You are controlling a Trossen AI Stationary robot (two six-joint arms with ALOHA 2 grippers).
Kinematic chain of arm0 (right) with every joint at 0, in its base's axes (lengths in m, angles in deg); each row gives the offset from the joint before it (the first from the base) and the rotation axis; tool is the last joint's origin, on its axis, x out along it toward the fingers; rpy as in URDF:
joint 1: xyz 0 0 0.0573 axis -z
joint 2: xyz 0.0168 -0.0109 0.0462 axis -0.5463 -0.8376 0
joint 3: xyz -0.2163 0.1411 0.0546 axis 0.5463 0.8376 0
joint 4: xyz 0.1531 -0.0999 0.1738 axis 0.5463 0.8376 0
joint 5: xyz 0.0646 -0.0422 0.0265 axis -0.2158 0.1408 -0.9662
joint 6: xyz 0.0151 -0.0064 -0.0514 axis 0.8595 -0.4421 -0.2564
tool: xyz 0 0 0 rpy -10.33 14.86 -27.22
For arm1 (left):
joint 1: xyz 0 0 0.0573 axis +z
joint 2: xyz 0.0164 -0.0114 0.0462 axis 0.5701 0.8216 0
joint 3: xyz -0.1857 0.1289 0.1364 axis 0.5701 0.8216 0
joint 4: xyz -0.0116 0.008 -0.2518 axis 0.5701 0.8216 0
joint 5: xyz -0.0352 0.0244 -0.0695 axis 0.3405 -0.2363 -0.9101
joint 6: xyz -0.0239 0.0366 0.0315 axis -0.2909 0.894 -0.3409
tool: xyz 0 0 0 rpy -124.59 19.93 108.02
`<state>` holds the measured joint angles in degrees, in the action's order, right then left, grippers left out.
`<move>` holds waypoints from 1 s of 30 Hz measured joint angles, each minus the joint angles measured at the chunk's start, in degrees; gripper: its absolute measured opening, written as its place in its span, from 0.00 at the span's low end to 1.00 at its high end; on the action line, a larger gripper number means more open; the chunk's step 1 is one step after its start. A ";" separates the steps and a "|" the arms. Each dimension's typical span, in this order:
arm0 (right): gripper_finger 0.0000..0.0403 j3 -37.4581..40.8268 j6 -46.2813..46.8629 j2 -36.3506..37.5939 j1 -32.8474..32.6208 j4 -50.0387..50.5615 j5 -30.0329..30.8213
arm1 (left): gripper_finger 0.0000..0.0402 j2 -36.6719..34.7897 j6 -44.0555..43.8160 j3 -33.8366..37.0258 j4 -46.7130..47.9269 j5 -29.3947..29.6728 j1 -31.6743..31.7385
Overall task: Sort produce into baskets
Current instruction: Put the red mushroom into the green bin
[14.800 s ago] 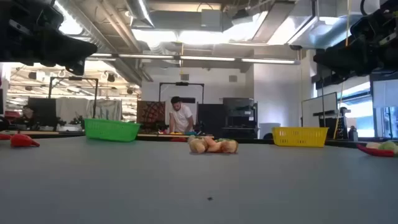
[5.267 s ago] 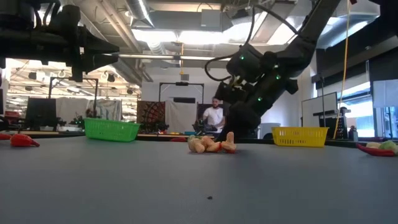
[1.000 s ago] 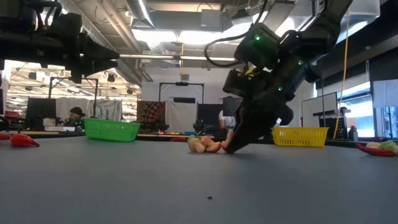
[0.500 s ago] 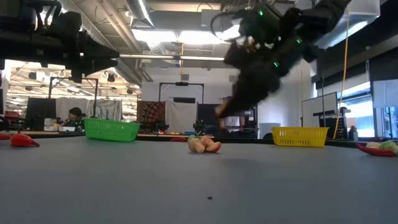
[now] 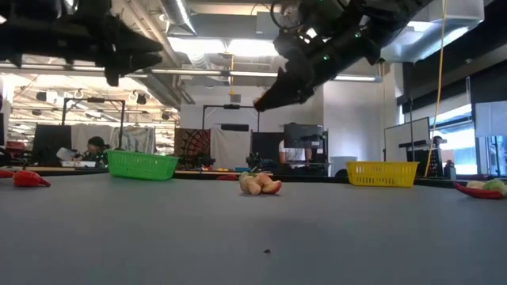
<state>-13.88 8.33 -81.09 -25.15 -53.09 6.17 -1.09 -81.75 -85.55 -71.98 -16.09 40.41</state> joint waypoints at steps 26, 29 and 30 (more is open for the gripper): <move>0.08 0.00 0.25 -1.95 -0.11 -10.05 -6.07 | 0.41 45.18 -0.91 -19.75 -16.98 -9.22 -0.02; 0.08 0.00 0.25 -1.96 -0.11 -10.17 -6.07 | 0.41 48.76 -0.95 -20.71 -19.91 -9.26 -0.02; 0.08 0.00 0.25 -1.95 -0.11 -10.34 -6.12 | 0.41 49.94 -0.97 -21.10 -20.49 -9.26 -0.02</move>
<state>-13.88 8.58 -83.04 -25.26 -63.43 0.05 48.85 -82.73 -106.65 -92.46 -25.36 40.38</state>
